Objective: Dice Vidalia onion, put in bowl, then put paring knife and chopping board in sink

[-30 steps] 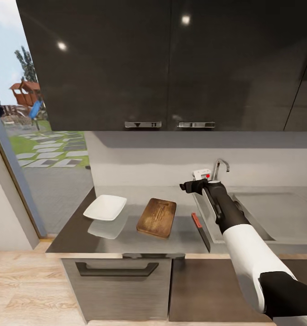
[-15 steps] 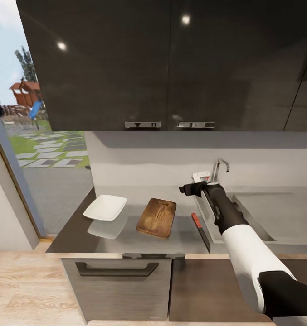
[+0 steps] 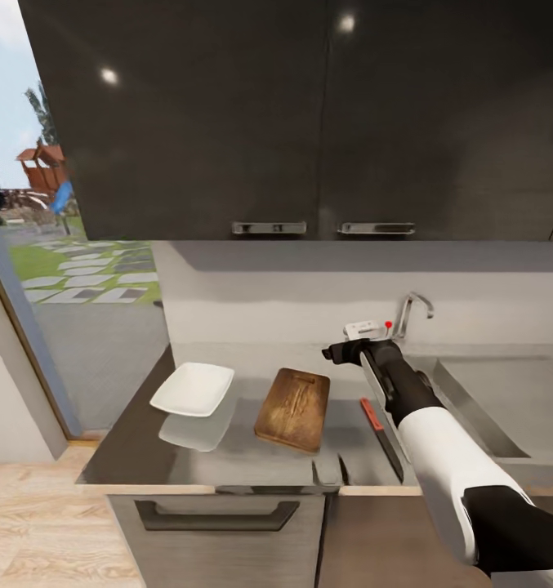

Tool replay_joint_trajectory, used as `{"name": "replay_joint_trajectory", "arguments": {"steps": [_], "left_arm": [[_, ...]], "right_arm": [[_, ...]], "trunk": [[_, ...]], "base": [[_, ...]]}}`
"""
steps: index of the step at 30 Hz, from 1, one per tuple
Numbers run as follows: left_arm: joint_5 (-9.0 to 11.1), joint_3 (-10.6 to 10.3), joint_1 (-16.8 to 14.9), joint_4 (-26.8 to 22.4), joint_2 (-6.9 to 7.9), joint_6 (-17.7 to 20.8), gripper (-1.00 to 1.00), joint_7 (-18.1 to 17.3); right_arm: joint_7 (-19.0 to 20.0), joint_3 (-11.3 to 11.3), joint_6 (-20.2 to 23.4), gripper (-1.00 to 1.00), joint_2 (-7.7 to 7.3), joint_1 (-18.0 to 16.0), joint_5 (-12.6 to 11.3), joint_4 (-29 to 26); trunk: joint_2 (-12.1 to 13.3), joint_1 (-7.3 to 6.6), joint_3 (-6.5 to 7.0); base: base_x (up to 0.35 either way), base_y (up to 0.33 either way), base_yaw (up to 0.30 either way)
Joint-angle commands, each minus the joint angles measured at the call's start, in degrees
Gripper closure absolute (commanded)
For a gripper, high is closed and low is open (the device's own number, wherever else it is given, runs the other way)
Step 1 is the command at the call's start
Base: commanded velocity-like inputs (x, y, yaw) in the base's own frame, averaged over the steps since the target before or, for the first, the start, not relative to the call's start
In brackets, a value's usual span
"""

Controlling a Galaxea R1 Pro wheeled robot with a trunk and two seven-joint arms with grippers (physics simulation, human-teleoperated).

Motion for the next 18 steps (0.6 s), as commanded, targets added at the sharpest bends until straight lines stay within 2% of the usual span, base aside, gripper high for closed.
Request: {"name": "replay_joint_trajectory", "arguments": {"steps": [1, 5, 18], "left_arm": [[0.03, 0.03, 0.0, 0.02, 0.01, -0.14, -1.0, 0.02], [0.04, 0.0, 0.0, 0.02, 0.06, -0.18, -1.0, 0.02], [0.04, -0.01, 0.0, 0.02, 0.07, -0.13, -1.0, 0.02]], "right_arm": [[0.39, -0.03, 0.25, -1.0, 0.02, -0.01, 0.61, 0.11], [0.41, -0.03, -0.77, -1.0, 0.05, -0.01, 0.61, 1.47], [0.42, -0.03, -2.12, -1.0, -0.03, -0.01, 0.61, 2.53]], "trunk": [[-0.04, 0.04, -0.06], [-0.04, 0.04, -0.27], [-0.04, 0.04, -1.26]], "base": [[0.216, 0.128, 0.0], [0.102, 0.057, 0.0], [0.007, 0.004, 0.0]]}}
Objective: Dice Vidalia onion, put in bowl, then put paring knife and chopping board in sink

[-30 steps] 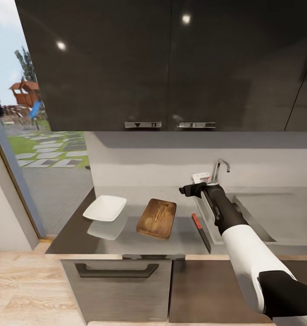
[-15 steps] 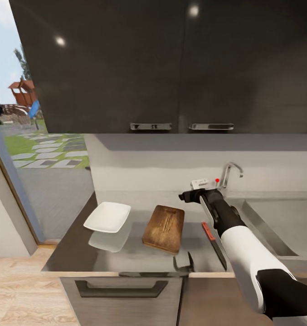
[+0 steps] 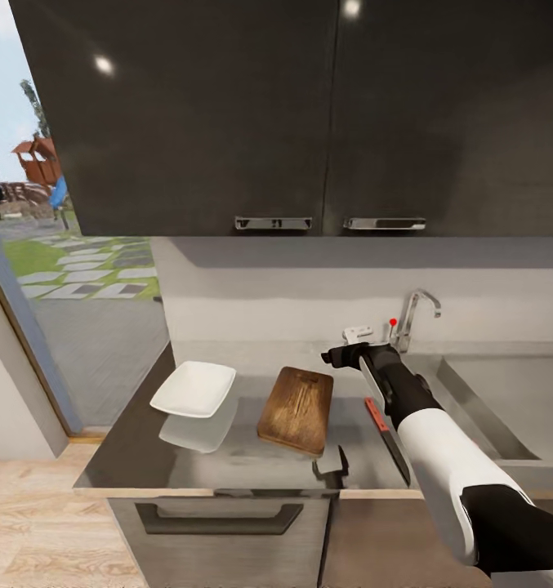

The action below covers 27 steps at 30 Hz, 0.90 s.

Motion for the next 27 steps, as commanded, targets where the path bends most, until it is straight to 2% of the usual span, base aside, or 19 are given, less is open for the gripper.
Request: {"name": "replay_joint_trajectory", "arguments": {"steps": [1, 7, 21, 27], "left_arm": [[0.04, 0.04, 0.0, -0.06, 0.0, -0.1, -1.0, 0.02], [0.04, 0.04, 0.0, -0.06, 0.0, -0.15, -1.0, 0.02], [-0.01, 0.04, 0.0, -0.06, 0.0, -0.16, -1.0, 0.02], [-0.01, 0.04, 0.0, -0.06, 0.0, -0.16, -1.0, 0.02]], "right_arm": [[0.39, -0.02, 0.26, -1.0, 0.01, -0.05, 0.61, -0.08], [0.39, -0.02, 0.25, -1.0, 0.0, -0.05, 0.61, -0.07], [0.39, -0.02, 0.25, -1.0, 0.0, -0.05, 0.61, 0.03], [0.39, -0.02, 0.18, -1.0, 0.08, -0.05, 0.61, 1.31]], "trunk": [[-0.13, 0.04, -0.21], [-0.13, 0.04, -0.72], [-0.13, 0.04, -1.95], [-0.13, 0.04, -2.48]], "base": [[0.0, 0.0, 0.0], [0.075, 0.0, 0.0], [0.262, 0.033, 0.0], [0.063, 0.006, 0.0]]}}
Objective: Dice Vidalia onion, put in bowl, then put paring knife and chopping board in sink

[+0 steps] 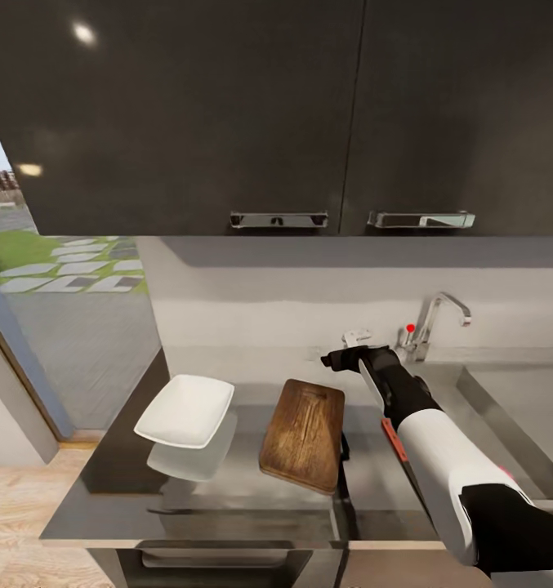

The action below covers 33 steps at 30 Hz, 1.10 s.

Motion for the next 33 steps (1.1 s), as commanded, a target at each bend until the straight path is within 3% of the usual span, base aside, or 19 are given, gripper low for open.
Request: {"name": "replay_joint_trajectory", "arguments": {"steps": [1, 33], "left_arm": [[0.04, 0.04, 0.0, -0.06, 0.0, -0.08, -1.0, 0.02], [0.07, 0.04, 0.0, -0.06, 0.0, -0.09, -1.0, 0.02]], "right_arm": [[0.39, -0.02, 0.26, -1.0, 0.01, -0.04, 0.61, 0.0], [0.39, -0.02, -1.68, -1.0, 0.02, -0.04, 0.61, 2.48]], "trunk": [[-0.13, 0.03, -0.21], [-0.13, 0.03, -3.13]], "base": [[0.006, 0.001, 0.0], [0.018, -0.007, 0.0]]}}
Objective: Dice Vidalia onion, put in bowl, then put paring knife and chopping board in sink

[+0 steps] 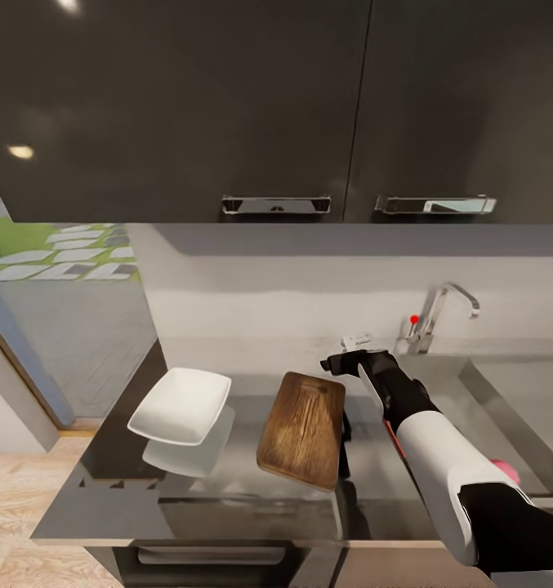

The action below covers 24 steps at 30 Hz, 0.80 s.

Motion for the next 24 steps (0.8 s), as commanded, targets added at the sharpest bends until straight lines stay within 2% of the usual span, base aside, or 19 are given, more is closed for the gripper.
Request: {"name": "replay_joint_trajectory", "arguments": {"steps": [1, 24], "left_arm": [[0.04, 0.04, 0.0, -0.06, 0.0, -0.1, -1.0, 0.02], [0.02, -0.05, 0.0, -0.06, 0.0, -0.1, -1.0, 0.02]], "right_arm": [[0.39, -0.02, 0.28, -1.0, 0.01, -0.04, 0.61, -0.09], [0.39, 0.0, 0.28, -1.0, 0.01, -0.04, 0.61, 0.35]], "trunk": [[-0.12, 0.03, -0.21], [-0.12, 0.03, -2.32]], "base": [[0.0, 0.0, 0.0], [0.0, 0.017, 0.0]]}}
